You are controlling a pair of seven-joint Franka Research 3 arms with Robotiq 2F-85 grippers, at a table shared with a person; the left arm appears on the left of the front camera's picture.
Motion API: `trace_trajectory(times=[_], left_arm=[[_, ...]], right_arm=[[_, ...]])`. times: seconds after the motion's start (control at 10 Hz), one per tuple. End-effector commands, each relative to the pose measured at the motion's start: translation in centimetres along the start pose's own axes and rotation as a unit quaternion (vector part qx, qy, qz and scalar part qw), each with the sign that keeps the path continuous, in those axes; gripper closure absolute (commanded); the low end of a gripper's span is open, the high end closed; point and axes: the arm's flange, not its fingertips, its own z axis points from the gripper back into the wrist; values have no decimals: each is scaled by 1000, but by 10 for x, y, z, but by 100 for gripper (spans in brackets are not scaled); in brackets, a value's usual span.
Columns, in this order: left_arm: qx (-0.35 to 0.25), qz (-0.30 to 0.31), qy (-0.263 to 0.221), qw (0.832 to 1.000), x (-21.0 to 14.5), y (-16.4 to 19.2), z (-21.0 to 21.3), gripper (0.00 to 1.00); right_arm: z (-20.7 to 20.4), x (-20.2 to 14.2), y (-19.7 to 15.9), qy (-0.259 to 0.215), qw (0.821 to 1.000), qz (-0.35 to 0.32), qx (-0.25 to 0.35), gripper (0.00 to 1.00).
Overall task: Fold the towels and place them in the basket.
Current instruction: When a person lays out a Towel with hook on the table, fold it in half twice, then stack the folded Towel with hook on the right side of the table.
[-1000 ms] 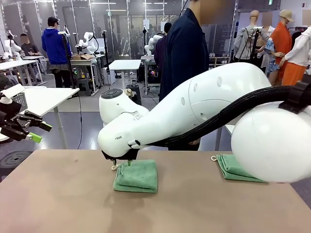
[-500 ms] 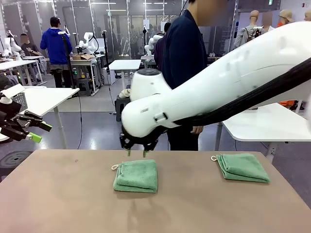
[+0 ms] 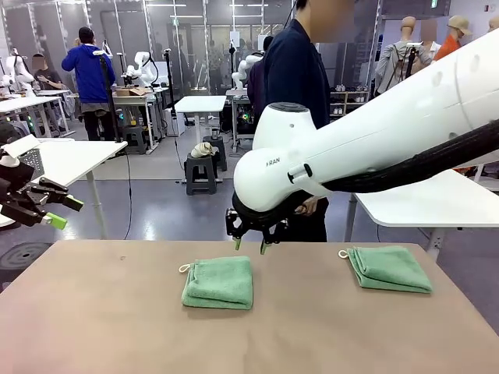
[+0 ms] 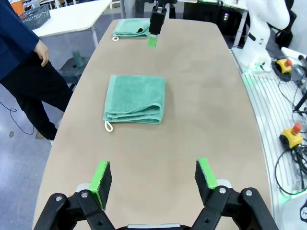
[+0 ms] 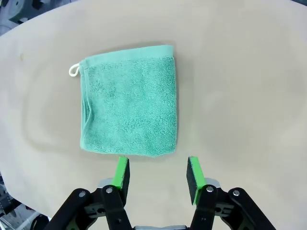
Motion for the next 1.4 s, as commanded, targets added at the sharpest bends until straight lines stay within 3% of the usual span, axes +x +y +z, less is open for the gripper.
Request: trace_trajectory(times=[0.0,1.3], left_arm=[[1,-1,-2,1000,1,-2,0,11],[1,-1,-2,1000,1,-2,0,11]], right_arm=[[-4,1,5,2,1000,2,-2,39],[-4,1,5,2,1000,2,-2,39]])
